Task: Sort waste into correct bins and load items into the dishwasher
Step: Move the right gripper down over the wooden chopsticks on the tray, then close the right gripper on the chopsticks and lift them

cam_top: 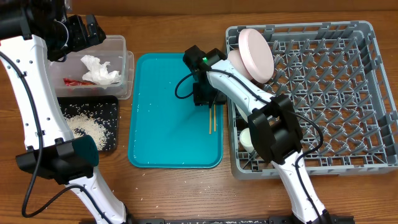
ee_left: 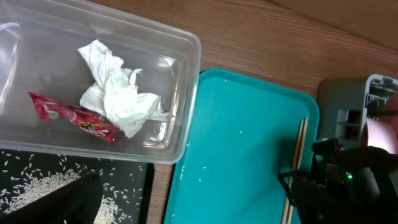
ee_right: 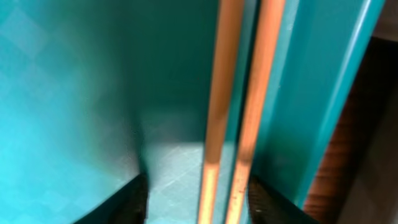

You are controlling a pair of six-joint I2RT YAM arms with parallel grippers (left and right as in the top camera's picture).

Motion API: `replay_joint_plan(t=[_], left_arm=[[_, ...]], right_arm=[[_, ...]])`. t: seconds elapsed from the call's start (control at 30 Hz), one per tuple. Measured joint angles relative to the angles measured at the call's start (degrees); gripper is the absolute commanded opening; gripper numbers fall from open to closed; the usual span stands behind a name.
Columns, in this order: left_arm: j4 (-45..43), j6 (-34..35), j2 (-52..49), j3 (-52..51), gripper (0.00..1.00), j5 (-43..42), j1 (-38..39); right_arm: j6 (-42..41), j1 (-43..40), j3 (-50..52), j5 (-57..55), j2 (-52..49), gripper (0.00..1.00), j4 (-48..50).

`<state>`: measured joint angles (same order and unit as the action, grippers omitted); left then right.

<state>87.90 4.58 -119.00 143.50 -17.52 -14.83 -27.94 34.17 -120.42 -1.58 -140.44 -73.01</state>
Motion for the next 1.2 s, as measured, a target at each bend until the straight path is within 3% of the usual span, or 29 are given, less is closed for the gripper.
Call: replay_joint_plan(t=[0.27,0.4,0.5,0.57,0.7,1.07,1.2], left_arm=[[0.0,0.0,0.0,0.0,1.0,0.0,0.0],[0.0,0.0,0.0,0.0,1.0,0.0,0.0],[0.0,0.0,0.0,0.0,1.0,0.0,0.0],[0.0,0.0,0.0,0.0,1.0,0.0,0.0],[0.0,0.0,0.0,0.0,1.0,0.0,0.0],[0.0,0.0,0.0,0.0,1.0,0.0,0.0],[0.0,0.0,0.0,0.0,1.0,0.0,0.0]], right_arm=[[1.0,0.5,0.1,4.8,0.0,0.13,0.2],[1.0,1.5,0.1,5.7,0.0,0.1,0.4],[1.0,1.5,0.1,5.8,0.0,0.15,0.3],[1.0,1.5,0.1,5.9,0.0,0.32,0.4],[1.4,1.6,-0.2,5.8,0.0,0.47,-1.4],[2.5,2.2,-3.5,-1.0,0.0,0.51,-1.5],[5.1,4.0,-3.6,-3.3,0.0,0.57,0.6]])
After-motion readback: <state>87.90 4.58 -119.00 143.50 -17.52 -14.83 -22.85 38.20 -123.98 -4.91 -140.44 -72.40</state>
